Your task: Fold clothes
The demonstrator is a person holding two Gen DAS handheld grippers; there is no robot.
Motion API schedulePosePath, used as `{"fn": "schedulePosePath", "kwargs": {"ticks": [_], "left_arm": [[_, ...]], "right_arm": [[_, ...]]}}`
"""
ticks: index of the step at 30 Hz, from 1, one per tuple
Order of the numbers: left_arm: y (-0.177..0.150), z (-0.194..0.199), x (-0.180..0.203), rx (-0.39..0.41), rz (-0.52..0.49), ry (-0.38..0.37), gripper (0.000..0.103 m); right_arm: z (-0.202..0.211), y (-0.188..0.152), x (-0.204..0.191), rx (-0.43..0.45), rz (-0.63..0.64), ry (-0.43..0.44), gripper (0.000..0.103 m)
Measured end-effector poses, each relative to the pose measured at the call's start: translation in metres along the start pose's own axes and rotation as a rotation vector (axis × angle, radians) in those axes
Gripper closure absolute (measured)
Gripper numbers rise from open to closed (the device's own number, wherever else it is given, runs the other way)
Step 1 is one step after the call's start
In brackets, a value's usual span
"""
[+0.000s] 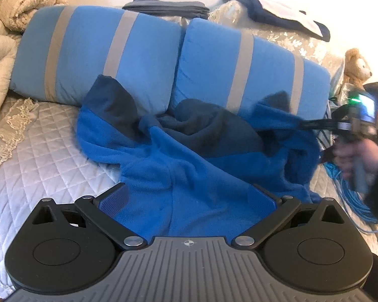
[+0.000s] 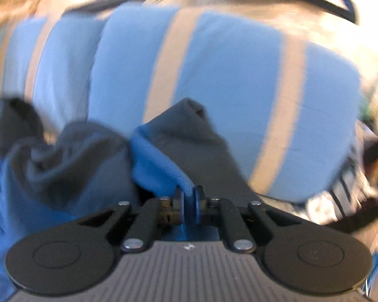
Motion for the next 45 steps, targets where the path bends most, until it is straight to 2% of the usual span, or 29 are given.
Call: {"fn": "schedulePosePath", "kwargs": {"ticks": [4, 7, 12, 15, 18, 21, 22, 27, 28, 29, 32, 36, 40, 45], "left_arm": [[0.004, 0.011, 0.008, 0.015, -0.014, -0.007, 0.002], [0.008, 0.014, 0.016, 0.027, -0.023, -0.011, 0.002], [0.012, 0.015, 0.032, 0.036, -0.036, -0.014, 0.002], [0.012, 0.013, 0.041, 0.035, -0.048, -0.026, 0.002], [0.014, 0.007, 0.051, 0.035, -0.060, -0.043, 0.002], [0.017, -0.001, 0.060, 0.041, -0.067, -0.065, 0.002], [0.018, -0.004, 0.062, 0.042, -0.067, -0.070, 0.002], [0.015, -0.020, 0.074, 0.067, -0.081, -0.115, 0.002], [0.012, -0.024, 0.076, 0.084, -0.094, -0.129, 0.002], [0.010, -0.028, 0.079, 0.101, -0.106, -0.143, 0.002], [-0.001, -0.037, 0.081, 0.164, -0.116, -0.154, 0.002], [-0.011, -0.045, 0.079, 0.203, -0.095, -0.172, 0.002], [-0.010, -0.048, 0.074, 0.193, -0.059, -0.182, 0.002], [-0.012, -0.055, 0.069, 0.158, -0.040, -0.183, 0.002]], "right_arm": [[0.054, -0.015, 0.070, 0.016, -0.162, -0.073, 0.095], [0.090, -0.047, 0.122, -0.008, -0.242, -0.146, 0.098], [0.134, -0.112, 0.191, -0.096, -0.399, -0.248, 0.102], [0.148, -0.146, 0.208, -0.158, -0.426, -0.274, 0.102], [0.154, -0.158, 0.210, -0.173, -0.396, -0.274, 0.099], [0.153, -0.152, 0.207, -0.155, -0.366, -0.236, 0.089], [0.152, -0.148, 0.205, -0.150, -0.355, -0.225, 0.071], [0.136, -0.127, 0.190, -0.112, -0.279, -0.178, 0.045], [0.132, -0.123, 0.189, -0.104, -0.269, -0.170, 0.031], [0.129, -0.119, 0.187, -0.094, -0.261, -0.162, 0.022], [0.117, -0.108, 0.178, -0.072, -0.219, -0.128, 0.017], [0.098, -0.096, 0.167, -0.052, -0.166, -0.059, 0.014], [0.077, -0.084, 0.157, -0.027, -0.103, 0.009, 0.014], [0.043, -0.067, 0.148, -0.001, -0.007, 0.032, 0.016]]}}
Point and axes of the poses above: each gripper's, at about its wrist camera, not at the fingertips, and z roughly against the way its jaws point, x to its right, y to its top, the point moved 6 cm from there along -z, roughly the way its jaws point, and after that the axes turned 9 degrees about x, right-handed, at the moved point
